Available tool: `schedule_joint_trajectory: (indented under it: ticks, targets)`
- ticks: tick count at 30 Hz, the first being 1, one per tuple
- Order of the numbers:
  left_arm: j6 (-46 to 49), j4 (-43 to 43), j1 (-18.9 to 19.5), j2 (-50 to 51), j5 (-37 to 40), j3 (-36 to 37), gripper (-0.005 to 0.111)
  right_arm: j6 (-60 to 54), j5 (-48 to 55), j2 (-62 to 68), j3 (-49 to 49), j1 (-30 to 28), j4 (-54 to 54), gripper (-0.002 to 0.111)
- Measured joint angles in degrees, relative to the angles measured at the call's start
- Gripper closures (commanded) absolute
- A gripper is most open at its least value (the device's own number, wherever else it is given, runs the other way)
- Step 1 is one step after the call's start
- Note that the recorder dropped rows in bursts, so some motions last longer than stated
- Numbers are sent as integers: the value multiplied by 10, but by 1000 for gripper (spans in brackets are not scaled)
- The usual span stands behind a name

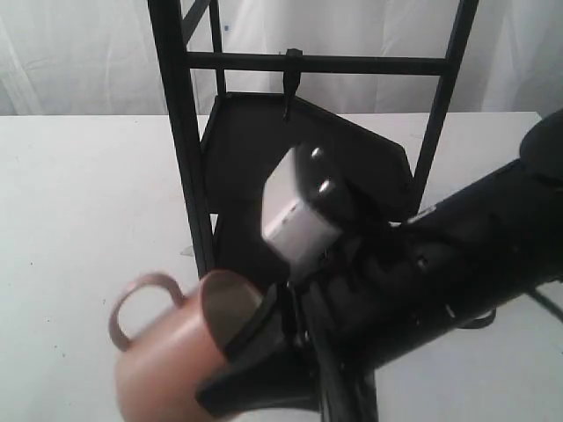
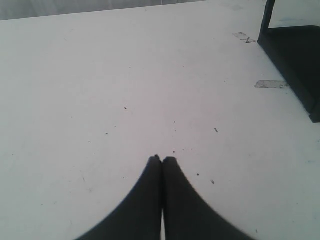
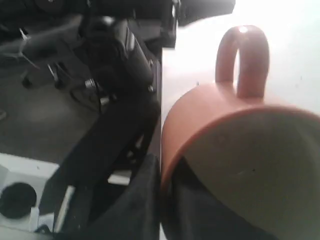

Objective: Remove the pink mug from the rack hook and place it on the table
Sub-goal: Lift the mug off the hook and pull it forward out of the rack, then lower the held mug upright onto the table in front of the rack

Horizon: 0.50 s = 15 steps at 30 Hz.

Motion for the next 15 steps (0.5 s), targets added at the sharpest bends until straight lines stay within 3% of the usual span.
schedule_joint_trajectory:
  ticks: [6, 15]
  targets:
    - [0, 0, 0, 0, 0, 0, 107, 167, -99, 0, 0, 166, -268, 108]
    - [0, 0, 0, 0, 0, 0, 107, 217, -148, -18, 0, 195, -393, 108]
